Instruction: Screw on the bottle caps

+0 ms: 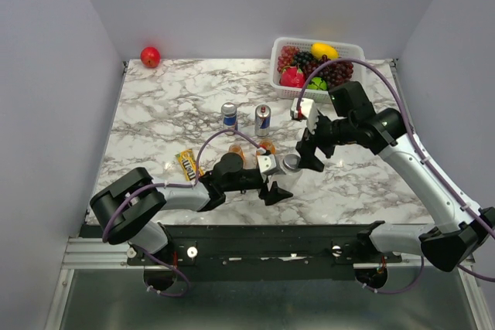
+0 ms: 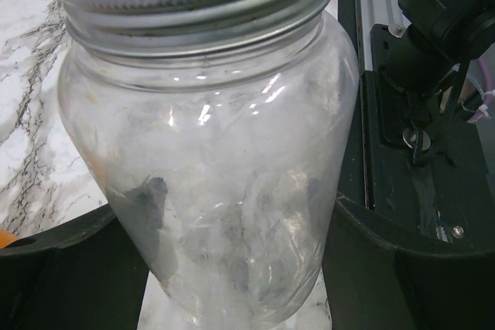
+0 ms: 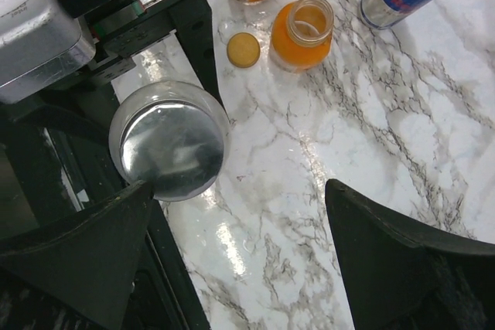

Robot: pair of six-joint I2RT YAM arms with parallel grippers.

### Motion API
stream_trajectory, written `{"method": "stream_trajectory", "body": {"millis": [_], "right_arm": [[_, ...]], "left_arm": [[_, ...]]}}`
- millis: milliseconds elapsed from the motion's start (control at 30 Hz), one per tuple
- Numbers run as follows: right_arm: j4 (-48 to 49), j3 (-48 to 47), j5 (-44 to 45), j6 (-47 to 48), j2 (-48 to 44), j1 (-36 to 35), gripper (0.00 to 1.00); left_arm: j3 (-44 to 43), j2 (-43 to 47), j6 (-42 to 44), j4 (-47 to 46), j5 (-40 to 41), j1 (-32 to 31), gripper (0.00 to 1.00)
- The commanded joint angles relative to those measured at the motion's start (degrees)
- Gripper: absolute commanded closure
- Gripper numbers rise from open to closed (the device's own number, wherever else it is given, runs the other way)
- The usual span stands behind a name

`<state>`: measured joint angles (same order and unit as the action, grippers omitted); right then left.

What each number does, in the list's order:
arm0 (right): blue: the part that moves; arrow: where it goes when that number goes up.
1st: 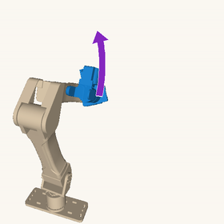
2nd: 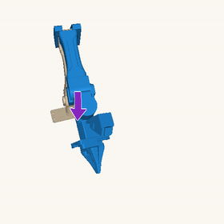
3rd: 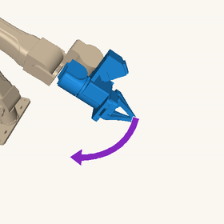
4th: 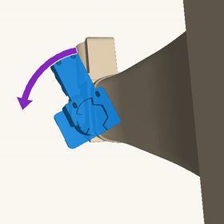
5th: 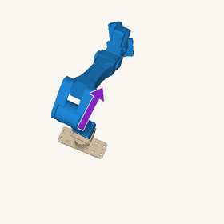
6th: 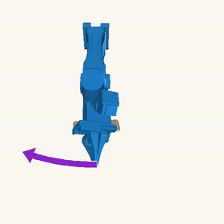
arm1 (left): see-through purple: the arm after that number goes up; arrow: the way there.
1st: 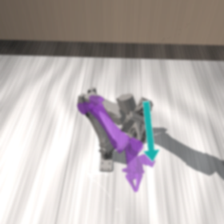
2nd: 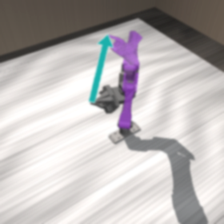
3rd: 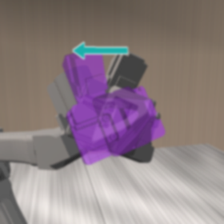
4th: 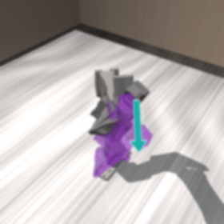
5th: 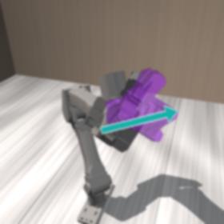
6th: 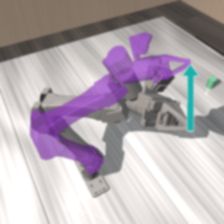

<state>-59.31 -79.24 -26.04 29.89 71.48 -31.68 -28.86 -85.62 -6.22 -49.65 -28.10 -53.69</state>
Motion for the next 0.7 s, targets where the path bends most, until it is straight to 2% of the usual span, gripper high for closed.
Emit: {"method": "stream_trajectory", "body": {"millis": [0,267,433,533,567,633,667], "right_arm": [[-2.83,2.16,-1.64,-1.06,-0.20,-0.49,0.00],[-3.18,-2.31,-1.55,-0.71,1.56,-0.75,0.00],[-15.29,-15.30,-3.93,4.81,3.57,-0.75,0.00],[-18.73,-16.73,-7.00,10.86,2.44,-0.84,0.00],[-18.04,-15.17,-7.44,15.76,1.39,-0.75,0.00],[-11.73,-12.53,-7.09,18.43,-0.98,-0.75,0.00],[-10.49,-11.91,-7.88,20.19,-1.08,-0.75,0.00]], "left_arm": [[-0.32,2.66,-1.42,-6.60,0.50,0.34,1.00],[-0.49,2.74,-1.78,-5.73,0.50,0.52,1.00],[0.56,4.06,-0.64,-3.70,-0.73,2.09,1.00],[0.91,4.67,1.11,-2.04,-2.75,2.98,1.00],[0.91,4.94,1.99,-0.20,-3.71,3.67,1.00],[0.65,5.64,5.76,2.52,-7.66,4.56,1.00],[0.30,6.17,7.95,7.15,-8.81,5.43,1.00]]}}
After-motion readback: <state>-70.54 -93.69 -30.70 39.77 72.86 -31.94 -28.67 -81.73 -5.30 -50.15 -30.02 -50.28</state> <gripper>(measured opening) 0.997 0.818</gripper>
